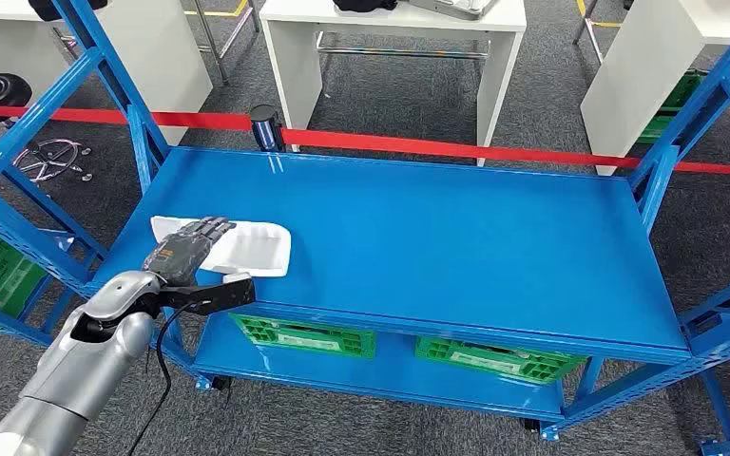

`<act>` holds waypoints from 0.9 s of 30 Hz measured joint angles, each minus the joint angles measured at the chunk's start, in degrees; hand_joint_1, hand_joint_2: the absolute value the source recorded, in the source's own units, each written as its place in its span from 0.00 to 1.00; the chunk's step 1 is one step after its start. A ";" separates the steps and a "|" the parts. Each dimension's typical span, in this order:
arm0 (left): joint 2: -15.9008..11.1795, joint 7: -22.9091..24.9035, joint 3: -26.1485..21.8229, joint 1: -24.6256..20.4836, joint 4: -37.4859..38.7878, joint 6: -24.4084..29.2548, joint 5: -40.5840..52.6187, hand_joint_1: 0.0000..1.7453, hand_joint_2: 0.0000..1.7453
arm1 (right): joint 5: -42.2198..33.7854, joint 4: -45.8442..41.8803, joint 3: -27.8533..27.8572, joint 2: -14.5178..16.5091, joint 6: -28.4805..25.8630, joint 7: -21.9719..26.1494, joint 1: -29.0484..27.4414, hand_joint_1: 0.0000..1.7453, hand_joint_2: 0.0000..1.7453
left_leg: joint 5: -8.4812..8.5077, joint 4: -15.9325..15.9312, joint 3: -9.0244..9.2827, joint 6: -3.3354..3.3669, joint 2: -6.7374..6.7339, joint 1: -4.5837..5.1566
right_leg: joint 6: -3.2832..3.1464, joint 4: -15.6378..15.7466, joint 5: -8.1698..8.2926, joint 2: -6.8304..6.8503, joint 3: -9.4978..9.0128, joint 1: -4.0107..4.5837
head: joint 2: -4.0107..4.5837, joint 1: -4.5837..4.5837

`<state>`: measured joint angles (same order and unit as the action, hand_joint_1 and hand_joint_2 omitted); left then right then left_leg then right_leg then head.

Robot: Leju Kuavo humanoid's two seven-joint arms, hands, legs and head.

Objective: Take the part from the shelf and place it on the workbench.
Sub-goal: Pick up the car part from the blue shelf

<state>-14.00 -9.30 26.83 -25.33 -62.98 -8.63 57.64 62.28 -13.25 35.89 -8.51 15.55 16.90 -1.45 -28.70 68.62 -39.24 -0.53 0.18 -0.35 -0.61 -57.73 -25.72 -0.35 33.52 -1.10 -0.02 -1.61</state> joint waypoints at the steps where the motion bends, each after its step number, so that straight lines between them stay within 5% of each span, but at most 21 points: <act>1: 0.06 -0.06 0.01 -0.21 0.25 0.02 0.00 0.00 1.00 | 0.02 0.04 0.00 0.02 -0.01 0.00 0.06 0.00 0.00 | 1.26 -2.70 1.32 0.28 0.00 0.07 | 0.00 0.01 0.00 -0.02 -0.04 0.02 | 0.00 0.00; 4: 0.37 -0.35 0.08 -1.17 1.43 0.16 -0.02 0.00 1.00 | 0.05 0.28 0.00 0.15 -0.04 0.00 0.33 0.00 0.00 | 3.44 -10.30 5.13 1.33 -0.08 0.61 | 0.25 0.06 0.06 -0.04 0.11 0.21 | 0.00 0.04; 8: 1.29 -1.04 0.35 -1.80 3.42 0.33 -0.10 0.00 1.00 | 0.10 0.65 -0.03 0.28 -0.12 0.00 0.43 0.00 0.00 | 3.95 -12.18 6.06 2.16 -0.18 0.66 | 1.15 -0.17 -0.09 0.05 0.51 0.17 | 0.00 0.06; 10: 2.24 -1.52 0.58 -2.40 4.86 0.35 -0.32 0.00 1.00 | 0.11 0.81 -0.04 0.23 -0.29 0.00 0.50 0.00 0.00 | 4.55 -13.09 6.45 2.72 -0.23 0.40 | 1.06 -4.26 -2.13 0.08 2.50 0.17 | 0.00 0.18; 12: 3.13 -1.92 0.84 -2.87 6.69 0.41 -0.63 0.00 1.00 | 0.10 0.90 -0.04 0.15 -0.43 0.00 0.54 0.00 0.00 | 4.64 -13.16 6.39 2.91 -0.22 0.55 | 0.85 -11.98 -5.18 0.08 6.18 0.14 | 0.00 0.28; 14: 3.91 -2.35 1.07 -3.12 8.42 0.74 -1.06 0.00 1.00 | 0.11 1.00 -0.04 0.13 -0.40 -0.07 0.51 0.00 0.00 | 4.62 -13.10 6.34 2.91 -0.17 0.62 | 1.35 -16.09 -6.16 0.09 8.23 0.02 | 0.00 0.30; 15: 4.26 -2.54 1.19 -3.32 9.13 0.97 -1.22 0.00 1.00 | 0.11 1.05 -0.04 0.12 -0.36 -0.13 0.52 0.00 0.00 | 4.58 -12.99 6.34 2.85 -0.12 0.61 | 1.88 -14.73 -5.33 0.11 7.58 -0.10 | 0.00 0.31; 18: 5.04 -3.05 1.53 -4.14 10.70 1.66 -1.33 0.00 1.00 | 0.07 1.15 -0.04 0.11 -0.22 -0.32 0.70 0.00 0.00 | 4.07 -12.07 6.13 2.17 0.00 0.65 | 2.92 -3.27 -1.25 0.23 1.80 -0.50 | 0.00 0.40; 22: 5.41 -3.55 1.72 -4.76 12.18 2.15 -1.34 0.99 1.00 | 0.08 1.22 -0.04 0.31 -0.29 -0.78 0.85 0.00 0.00 | 3.62 -11.31 5.72 1.28 -0.03 0.84 | 1.34 -0.27 -0.17 0.10 0.16 -0.33 | 0.00 0.30; 24: 5.48 -3.67 1.73 -4.86 12.68 2.25 -1.39 1.00 1.00 | 0.11 1.22 -0.04 0.44 -0.39 -0.93 0.88 0.00 0.00 | 2.45 -9.71 4.94 0.75 -0.07 0.60 | 0.79 -0.20 -0.03 0.06 0.10 -0.50 | 0.00 0.20; 27: 5.49 -4.02 1.73 -5.17 13.61 2.55 -1.50 1.00 1.00 | 0.14 1.22 -0.04 0.56 -0.44 -0.96 0.94 0.00 0.00 | -2.52 0.33 0.17 -0.15 -0.10 0.22 | 0.34 -0.18 -0.02 0.04 0.14 -0.50 | 0.00 0.01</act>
<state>-8.51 -13.32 28.56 -30.50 -49.37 -6.09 56.14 62.42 -12.02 35.85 -7.95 15.11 15.93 -0.51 -31.22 68.95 -39.08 -0.68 0.09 -0.13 -0.27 -57.91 -25.74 -0.31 33.66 -1.60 -0.02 -1.60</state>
